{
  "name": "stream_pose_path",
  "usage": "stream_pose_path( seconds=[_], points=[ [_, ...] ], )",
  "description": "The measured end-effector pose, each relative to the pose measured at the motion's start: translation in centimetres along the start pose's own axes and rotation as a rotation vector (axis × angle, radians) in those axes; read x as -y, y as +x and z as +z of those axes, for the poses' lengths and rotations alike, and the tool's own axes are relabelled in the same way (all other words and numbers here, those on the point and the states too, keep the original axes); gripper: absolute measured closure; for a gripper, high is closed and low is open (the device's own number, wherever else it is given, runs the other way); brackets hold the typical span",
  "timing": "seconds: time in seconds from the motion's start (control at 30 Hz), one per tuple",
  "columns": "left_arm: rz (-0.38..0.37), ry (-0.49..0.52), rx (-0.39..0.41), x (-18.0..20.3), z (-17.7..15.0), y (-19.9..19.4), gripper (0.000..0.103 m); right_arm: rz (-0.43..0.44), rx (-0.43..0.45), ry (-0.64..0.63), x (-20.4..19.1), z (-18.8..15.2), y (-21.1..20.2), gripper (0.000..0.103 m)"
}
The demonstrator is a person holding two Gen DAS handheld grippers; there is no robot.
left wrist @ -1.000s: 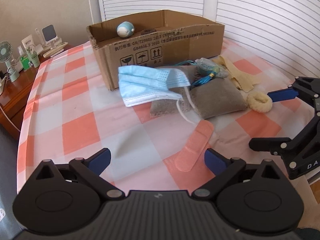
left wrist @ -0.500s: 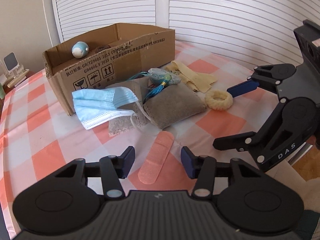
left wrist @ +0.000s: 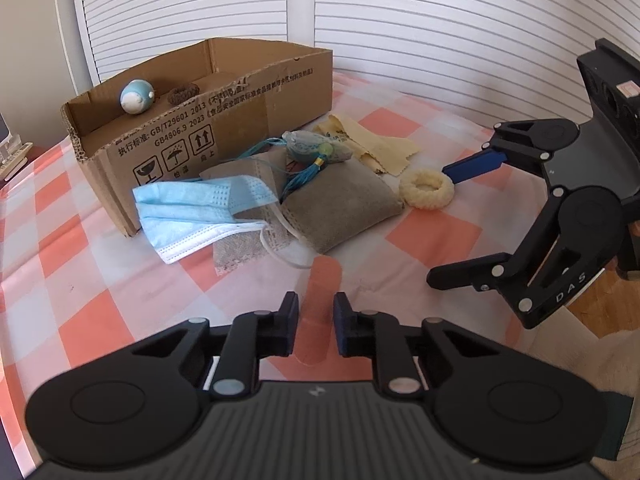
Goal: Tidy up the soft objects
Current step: 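Grasp cream fuzzy hair tie with right tool while left tool holds pink bandage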
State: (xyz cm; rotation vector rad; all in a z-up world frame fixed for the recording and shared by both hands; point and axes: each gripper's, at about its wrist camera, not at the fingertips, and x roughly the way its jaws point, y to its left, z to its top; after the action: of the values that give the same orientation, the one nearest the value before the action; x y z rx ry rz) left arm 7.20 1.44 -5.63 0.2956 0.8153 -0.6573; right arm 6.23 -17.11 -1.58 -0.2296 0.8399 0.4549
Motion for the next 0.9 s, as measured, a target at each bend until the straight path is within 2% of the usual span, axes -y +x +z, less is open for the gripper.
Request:
stream_pose_path(
  seconds=[0.13, 0.37, 0.53, 0.9],
  points=[
    [0.017, -0.036, -0.012, 0.3, -0.5, -0.7, 0.087, 0.000, 0.000, 0.000, 0.0, 0.0, 0.0, 0.000],
    [0.054, 0.002, -0.007, 1.1, -0.7, -0.7, 0.084, 0.000, -0.001, 0.000, 0.0, 0.1, 0.0, 0.000],
    [0.088, 0.050, -0.012, 2.1, -0.6, -0.6, 0.078, -0.002, -0.002, 0.002, -0.1, 0.0, -0.1, 0.000],
    [0.060, -0.017, -0.008, 1.4, -0.4, -0.3, 0.078, 0.000, -0.002, 0.002, -0.1, 0.0, -0.1, 0.000]
  ],
)
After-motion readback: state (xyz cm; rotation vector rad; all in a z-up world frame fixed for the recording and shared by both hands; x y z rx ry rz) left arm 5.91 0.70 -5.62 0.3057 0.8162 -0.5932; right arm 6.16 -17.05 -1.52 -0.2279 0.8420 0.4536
